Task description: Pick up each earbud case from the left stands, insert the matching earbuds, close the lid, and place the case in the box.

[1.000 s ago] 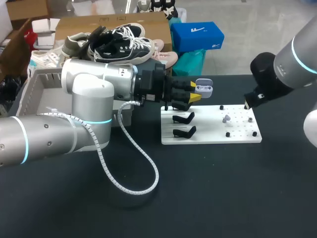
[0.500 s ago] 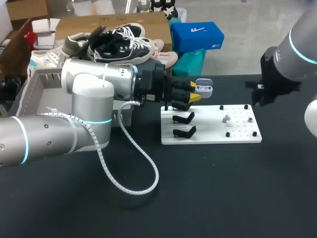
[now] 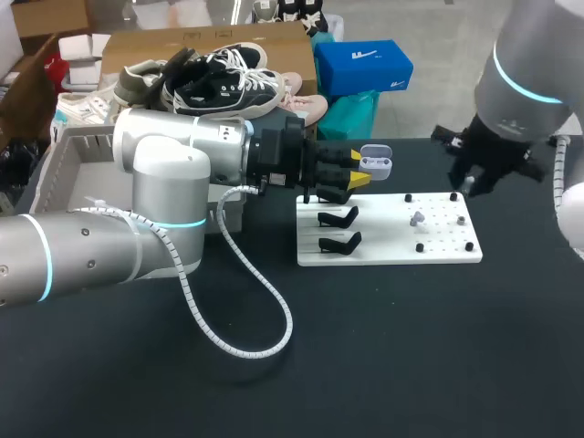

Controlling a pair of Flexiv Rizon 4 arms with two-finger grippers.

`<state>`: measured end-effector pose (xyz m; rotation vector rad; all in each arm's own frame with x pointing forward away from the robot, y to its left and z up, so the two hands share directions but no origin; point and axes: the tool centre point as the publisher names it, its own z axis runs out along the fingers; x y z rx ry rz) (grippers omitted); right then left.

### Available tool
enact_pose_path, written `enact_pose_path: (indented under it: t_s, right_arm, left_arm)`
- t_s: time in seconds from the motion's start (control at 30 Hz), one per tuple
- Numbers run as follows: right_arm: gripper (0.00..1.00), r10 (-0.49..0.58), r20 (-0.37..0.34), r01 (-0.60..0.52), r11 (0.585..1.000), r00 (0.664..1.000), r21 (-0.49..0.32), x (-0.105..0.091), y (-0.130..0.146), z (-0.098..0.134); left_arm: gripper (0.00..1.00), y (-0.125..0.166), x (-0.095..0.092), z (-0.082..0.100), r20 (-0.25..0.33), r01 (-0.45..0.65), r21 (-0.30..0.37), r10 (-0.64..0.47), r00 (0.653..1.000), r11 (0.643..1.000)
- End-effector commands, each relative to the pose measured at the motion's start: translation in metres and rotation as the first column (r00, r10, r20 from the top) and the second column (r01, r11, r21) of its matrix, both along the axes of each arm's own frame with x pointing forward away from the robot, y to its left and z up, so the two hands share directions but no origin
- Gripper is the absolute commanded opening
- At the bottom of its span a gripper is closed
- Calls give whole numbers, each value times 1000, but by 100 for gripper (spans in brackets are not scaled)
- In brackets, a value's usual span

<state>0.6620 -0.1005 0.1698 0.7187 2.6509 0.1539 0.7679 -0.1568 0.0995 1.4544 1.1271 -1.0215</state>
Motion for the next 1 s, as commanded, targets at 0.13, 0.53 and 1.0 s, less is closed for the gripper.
enact_pose_path:
  t_s: [0.13, 0.53, 1.0]
  right_arm:
    - [0, -66, 75, 70, 996, 995, -55, 0, 33, 29]
    - [0, -131, 95, 135, 990, 987, -44, 40, 63, 28]
    - [0, -131, 90, 130, 991, 987, 19, 71, 87, 19]
  left_arm:
    - [0, 0, 0, -1, 1, 1, -2, -1, 1000, 1000]
    - [0, 0, 0, -1, 1, 1, -2, -1, 1000, 1000]
    - [0, 0, 0, -1, 1, 1, -2, -1, 1000, 1000]
